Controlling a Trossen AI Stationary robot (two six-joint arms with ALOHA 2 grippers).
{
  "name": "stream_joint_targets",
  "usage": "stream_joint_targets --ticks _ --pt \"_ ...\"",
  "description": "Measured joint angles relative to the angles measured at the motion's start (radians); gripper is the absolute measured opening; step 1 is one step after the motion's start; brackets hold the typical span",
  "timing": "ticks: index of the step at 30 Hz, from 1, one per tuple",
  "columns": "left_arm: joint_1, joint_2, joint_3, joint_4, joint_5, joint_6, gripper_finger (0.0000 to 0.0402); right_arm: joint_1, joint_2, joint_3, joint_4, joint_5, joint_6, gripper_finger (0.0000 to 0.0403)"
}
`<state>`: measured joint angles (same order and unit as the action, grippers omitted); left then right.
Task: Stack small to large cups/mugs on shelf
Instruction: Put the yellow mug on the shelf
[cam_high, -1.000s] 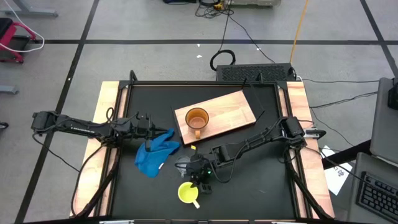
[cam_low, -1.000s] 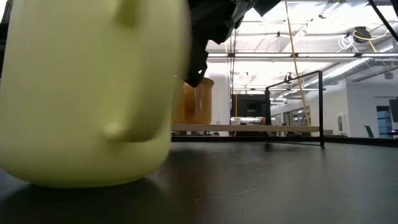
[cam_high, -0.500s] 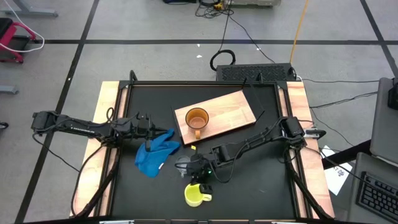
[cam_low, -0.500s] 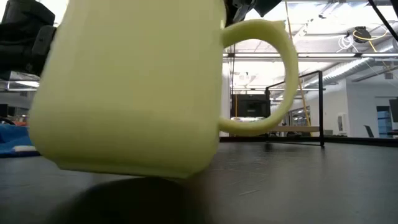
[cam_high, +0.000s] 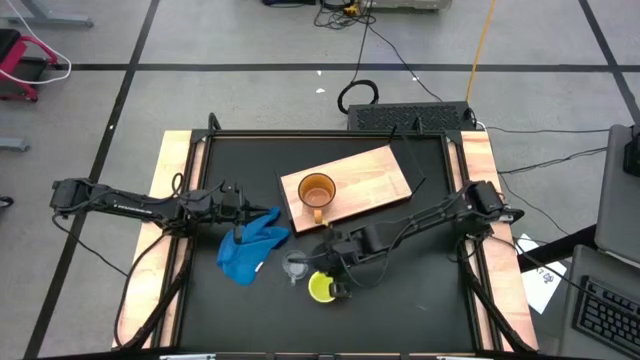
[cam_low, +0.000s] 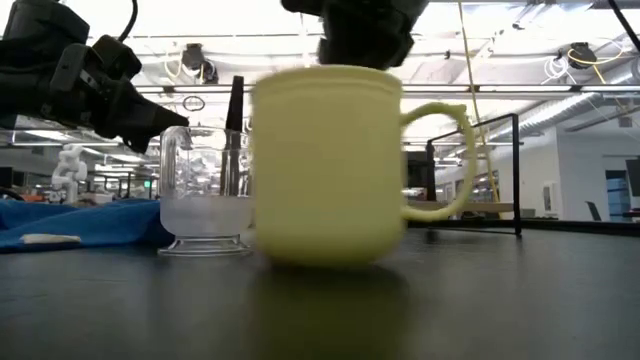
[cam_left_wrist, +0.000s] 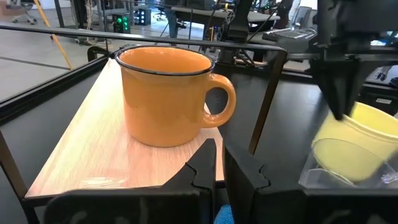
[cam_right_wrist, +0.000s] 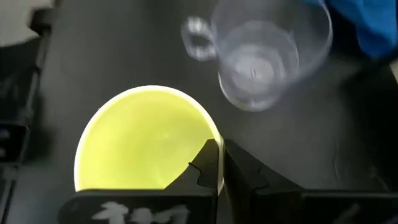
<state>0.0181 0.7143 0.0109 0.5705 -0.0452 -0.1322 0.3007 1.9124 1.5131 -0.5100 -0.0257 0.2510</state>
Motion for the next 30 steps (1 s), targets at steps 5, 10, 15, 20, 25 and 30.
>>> stream_joint_targets --ticks 5,10,15,20,25,30 --pt "0.000 0.000 0.000 0.001 0.000 0.000 0.0031 0.010 -0.010 0.000 -0.091 0.024 0.057 0.0001" --pt "0.000 0.000 0.000 0.002 -0.001 0.000 0.0031 0.016 -0.010 0.000 -0.126 0.026 0.106 0.0001" --pt "0.000 0.000 0.000 0.002 -0.001 0.000 0.0031 0.016 -0.010 -0.004 -0.111 0.026 0.096 0.0001" --pt "0.000 0.000 0.000 0.002 -0.001 -0.002 0.0031 0.017 -0.007 -0.006 -0.055 0.025 0.067 0.0017" --pt "0.000 0.000 0.000 0.001 -0.001 -0.002 0.0031 0.017 -0.007 -0.006 -0.046 0.024 0.061 0.0024" --pt "0.000 0.000 0.000 0.000 0.000 -0.004 0.0031 0.023 -0.007 -0.006 -0.043 0.024 0.065 0.0026"
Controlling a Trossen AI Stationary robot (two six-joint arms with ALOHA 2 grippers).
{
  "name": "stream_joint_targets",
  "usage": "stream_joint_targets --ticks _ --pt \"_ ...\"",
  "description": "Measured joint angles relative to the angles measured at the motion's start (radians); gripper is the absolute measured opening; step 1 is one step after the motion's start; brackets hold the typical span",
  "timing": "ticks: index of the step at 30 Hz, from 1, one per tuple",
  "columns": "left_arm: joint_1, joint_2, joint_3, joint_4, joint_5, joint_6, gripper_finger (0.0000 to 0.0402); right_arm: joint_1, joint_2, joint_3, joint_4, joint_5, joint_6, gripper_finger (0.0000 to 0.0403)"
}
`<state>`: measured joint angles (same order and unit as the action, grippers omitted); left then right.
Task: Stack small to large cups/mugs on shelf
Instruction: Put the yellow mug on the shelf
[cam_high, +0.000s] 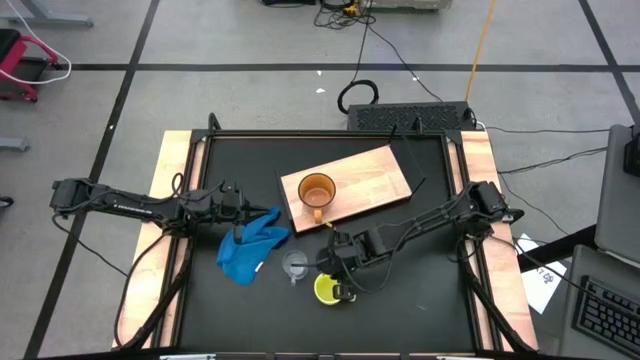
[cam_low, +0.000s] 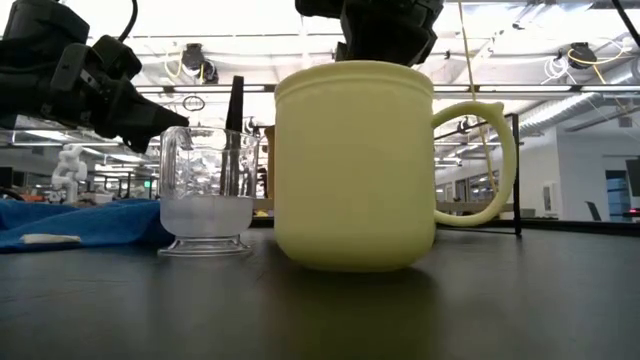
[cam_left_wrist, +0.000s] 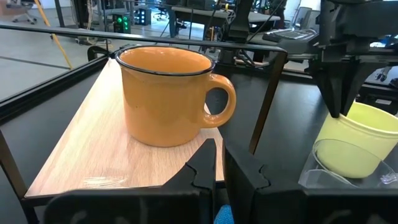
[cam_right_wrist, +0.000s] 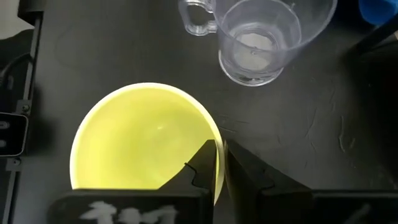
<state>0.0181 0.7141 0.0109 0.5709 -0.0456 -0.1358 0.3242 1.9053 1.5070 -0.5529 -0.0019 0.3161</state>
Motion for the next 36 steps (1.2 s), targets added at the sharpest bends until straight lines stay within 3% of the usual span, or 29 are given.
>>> stream_joint_targets --ticks 13,27,36 --pt "0.000 0.000 0.000 0.000 0.000 -0.005 0.0031 0.041 0.000 0.000 0.010 -0.054 -0.022 0.0033" --pt "0.000 0.000 0.000 -0.009 0.001 -0.013 0.0031 0.045 0.000 0.000 0.024 -0.055 -0.012 0.0167" --pt "0.000 0.000 0.000 -0.020 0.001 -0.007 0.0031 0.064 -0.098 0.000 0.029 -0.081 -0.049 0.0189"
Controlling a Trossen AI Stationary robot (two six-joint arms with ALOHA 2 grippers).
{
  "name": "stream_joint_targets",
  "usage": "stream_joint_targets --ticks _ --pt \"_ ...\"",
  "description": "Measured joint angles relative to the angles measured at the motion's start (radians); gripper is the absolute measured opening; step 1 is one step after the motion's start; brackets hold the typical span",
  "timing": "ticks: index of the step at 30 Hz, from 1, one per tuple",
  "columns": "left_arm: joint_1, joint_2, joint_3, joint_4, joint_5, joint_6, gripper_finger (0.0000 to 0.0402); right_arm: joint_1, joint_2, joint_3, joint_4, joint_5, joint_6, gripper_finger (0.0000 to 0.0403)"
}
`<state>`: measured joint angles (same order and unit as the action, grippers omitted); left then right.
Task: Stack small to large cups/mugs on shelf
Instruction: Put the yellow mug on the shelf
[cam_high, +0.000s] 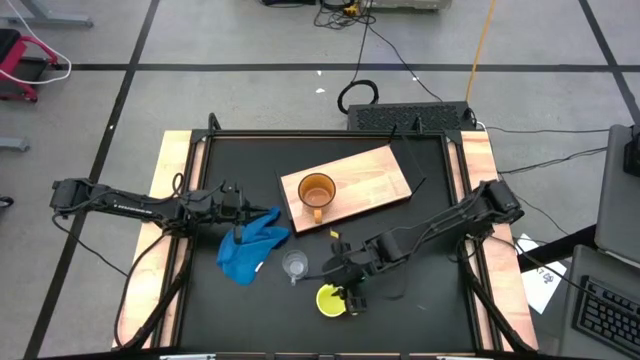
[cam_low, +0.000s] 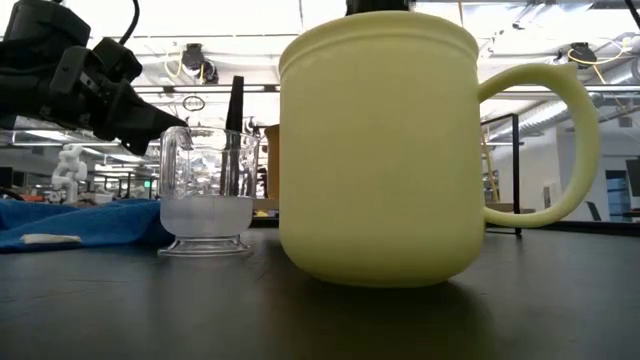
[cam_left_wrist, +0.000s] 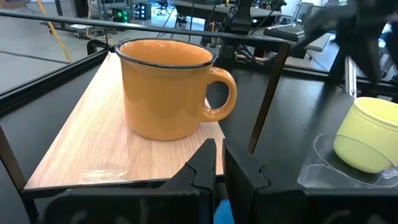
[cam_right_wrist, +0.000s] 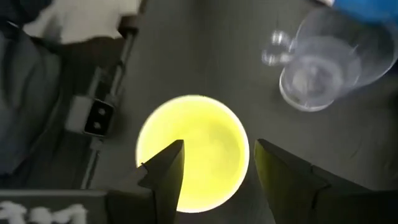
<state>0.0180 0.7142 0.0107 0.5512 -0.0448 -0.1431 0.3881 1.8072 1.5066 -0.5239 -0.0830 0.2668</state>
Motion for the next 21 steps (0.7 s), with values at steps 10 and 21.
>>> stream_joint_targets --ticks 10,21 --pt "0.000 0.000 0.000 -0.001 0.000 0.000 0.0031 0.059 -0.195 -0.282 0.360 0.005 -0.018 0.0133" --pt "0.000 0.000 0.000 -0.001 -0.001 -0.014 0.0031 0.059 -0.336 -0.654 0.892 0.057 0.004 0.0095"
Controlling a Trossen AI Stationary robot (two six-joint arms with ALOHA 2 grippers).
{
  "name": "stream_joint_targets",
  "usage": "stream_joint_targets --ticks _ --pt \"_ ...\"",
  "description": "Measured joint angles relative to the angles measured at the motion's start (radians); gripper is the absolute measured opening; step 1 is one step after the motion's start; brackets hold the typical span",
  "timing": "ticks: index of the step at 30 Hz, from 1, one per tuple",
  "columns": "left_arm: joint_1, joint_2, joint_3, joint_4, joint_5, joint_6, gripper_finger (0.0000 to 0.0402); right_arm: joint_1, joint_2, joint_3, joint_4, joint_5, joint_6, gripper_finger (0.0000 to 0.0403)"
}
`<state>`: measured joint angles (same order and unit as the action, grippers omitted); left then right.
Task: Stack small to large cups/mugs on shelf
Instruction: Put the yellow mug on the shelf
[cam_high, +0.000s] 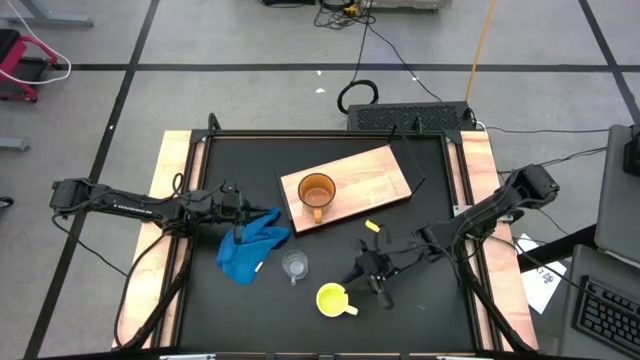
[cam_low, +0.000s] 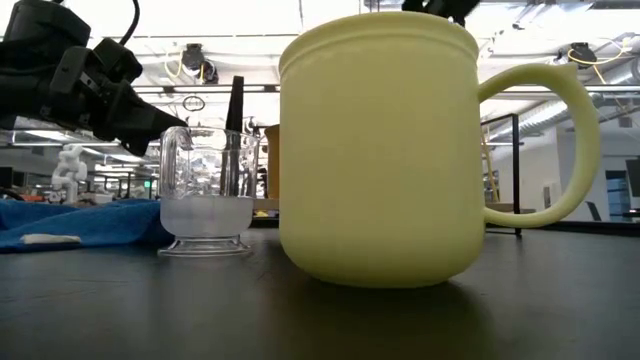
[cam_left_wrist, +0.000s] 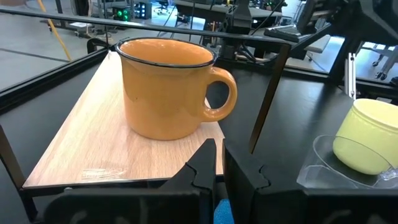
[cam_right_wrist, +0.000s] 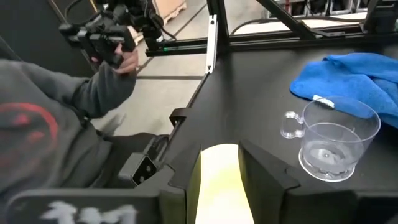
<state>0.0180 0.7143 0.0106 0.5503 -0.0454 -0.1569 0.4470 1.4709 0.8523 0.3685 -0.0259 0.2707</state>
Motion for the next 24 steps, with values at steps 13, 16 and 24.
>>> stream_joint_targets --ticks 13,16,24 --pt "0.000 0.000 0.000 0.000 0.001 -0.015 0.0031 0.003 0.050 0.001 0.153 -0.084 -0.182 0.0093" --pt "0.000 0.000 0.000 0.000 0.001 -0.015 0.0031 -0.013 0.057 0.069 0.089 -0.110 -0.143 0.0093" --pt "0.000 0.000 0.000 -0.005 0.001 -0.014 0.0031 -0.067 0.094 0.352 -0.502 -0.080 -0.118 0.0119"
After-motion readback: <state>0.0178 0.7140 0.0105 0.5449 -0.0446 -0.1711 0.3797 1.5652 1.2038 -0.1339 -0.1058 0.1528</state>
